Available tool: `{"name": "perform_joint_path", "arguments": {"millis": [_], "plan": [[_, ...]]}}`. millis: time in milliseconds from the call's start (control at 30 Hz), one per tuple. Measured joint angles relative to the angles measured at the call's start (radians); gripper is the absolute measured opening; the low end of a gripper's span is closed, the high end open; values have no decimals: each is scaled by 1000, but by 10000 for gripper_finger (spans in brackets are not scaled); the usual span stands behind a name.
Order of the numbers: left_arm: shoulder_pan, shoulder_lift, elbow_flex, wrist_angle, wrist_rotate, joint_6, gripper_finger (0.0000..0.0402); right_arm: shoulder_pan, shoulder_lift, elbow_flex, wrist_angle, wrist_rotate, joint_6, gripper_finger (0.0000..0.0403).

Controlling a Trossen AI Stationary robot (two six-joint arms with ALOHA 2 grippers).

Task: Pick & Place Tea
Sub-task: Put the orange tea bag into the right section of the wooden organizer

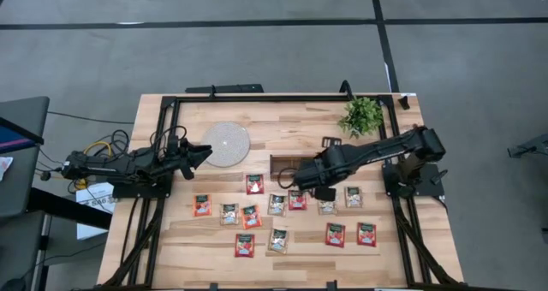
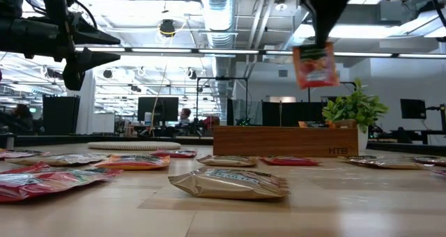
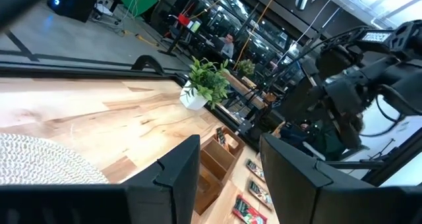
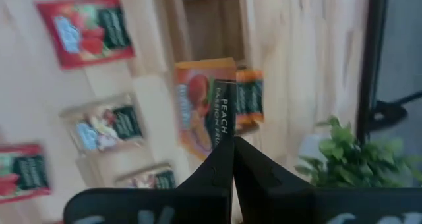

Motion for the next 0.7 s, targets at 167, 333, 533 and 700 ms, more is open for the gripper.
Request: {"name": "perform_joint_path", "arguments": {"millis": [167, 333, 533, 700], "plan": [[0, 0, 0, 0, -1, 2, 151, -2, -103, -134, 47, 25, 25, 0], [0, 0, 0, 0, -1, 2, 151, -24, -181, -259, 116, 30, 19, 0], [0, 0, 0, 0, -1, 2, 151, -71, -209, -340, 194, 30, -68, 0], [0, 0, 0, 0, -1, 3, 151, -124, -209, -340, 237, 30, -167, 0]]}}
